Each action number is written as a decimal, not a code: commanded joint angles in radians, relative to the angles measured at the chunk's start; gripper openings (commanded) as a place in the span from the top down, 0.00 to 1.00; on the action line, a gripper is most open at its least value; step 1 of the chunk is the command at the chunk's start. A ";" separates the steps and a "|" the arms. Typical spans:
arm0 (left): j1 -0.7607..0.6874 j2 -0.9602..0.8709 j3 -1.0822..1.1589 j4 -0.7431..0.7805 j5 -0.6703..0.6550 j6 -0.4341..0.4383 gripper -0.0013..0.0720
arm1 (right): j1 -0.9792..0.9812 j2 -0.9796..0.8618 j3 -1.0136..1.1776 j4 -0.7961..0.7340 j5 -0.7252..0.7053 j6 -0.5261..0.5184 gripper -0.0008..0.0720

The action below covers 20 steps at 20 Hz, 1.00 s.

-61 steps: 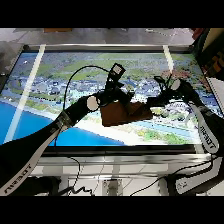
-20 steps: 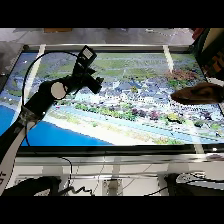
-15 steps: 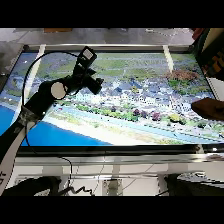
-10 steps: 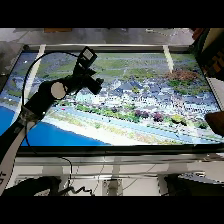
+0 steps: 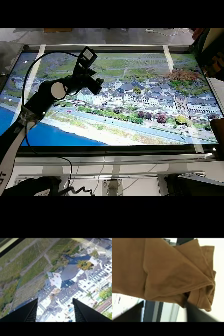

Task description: Fold the clothes and pants, and hang the long-sleeved shirts on hangers.

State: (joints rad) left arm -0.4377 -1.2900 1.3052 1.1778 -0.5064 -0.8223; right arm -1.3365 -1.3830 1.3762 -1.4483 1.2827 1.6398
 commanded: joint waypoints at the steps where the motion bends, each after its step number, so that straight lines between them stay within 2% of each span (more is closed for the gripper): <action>1: 0.001 0.001 0.000 0.000 0.000 0.000 0.35 | 0.034 -0.001 0.000 0.047 0.019 -0.037 0.70; 2: 0.001 0.001 0.000 0.000 0.000 0.000 0.35 | 0.063 -0.001 0.000 0.069 0.024 -0.038 0.88; 3: 0.001 0.001 0.000 0.000 0.000 0.000 0.35 | 0.104 -0.001 0.000 0.090 0.027 -0.045 0.97; 8: 0.001 0.001 0.000 0.000 0.000 0.000 0.35 | 0.430 0.011 0.000 0.166 0.045 -0.090 0.97; 13: 0.001 0.001 0.000 0.000 0.000 0.000 0.35 | 0.825 0.063 0.000 0.165 0.037 -0.131 0.97; 16: 0.001 0.001 0.000 0.000 0.000 0.000 0.35 | 1.083 0.082 0.000 0.166 0.043 -0.197 0.97; 20: 0.001 0.001 0.000 0.000 0.000 0.000 0.35 | 1.398 0.082 0.000 0.156 0.067 -0.216 0.97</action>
State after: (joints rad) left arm -0.4377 -1.2900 1.3052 1.1778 -0.5064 -0.8223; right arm -0.1562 -1.3067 1.3766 -1.2865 1.3373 1.4574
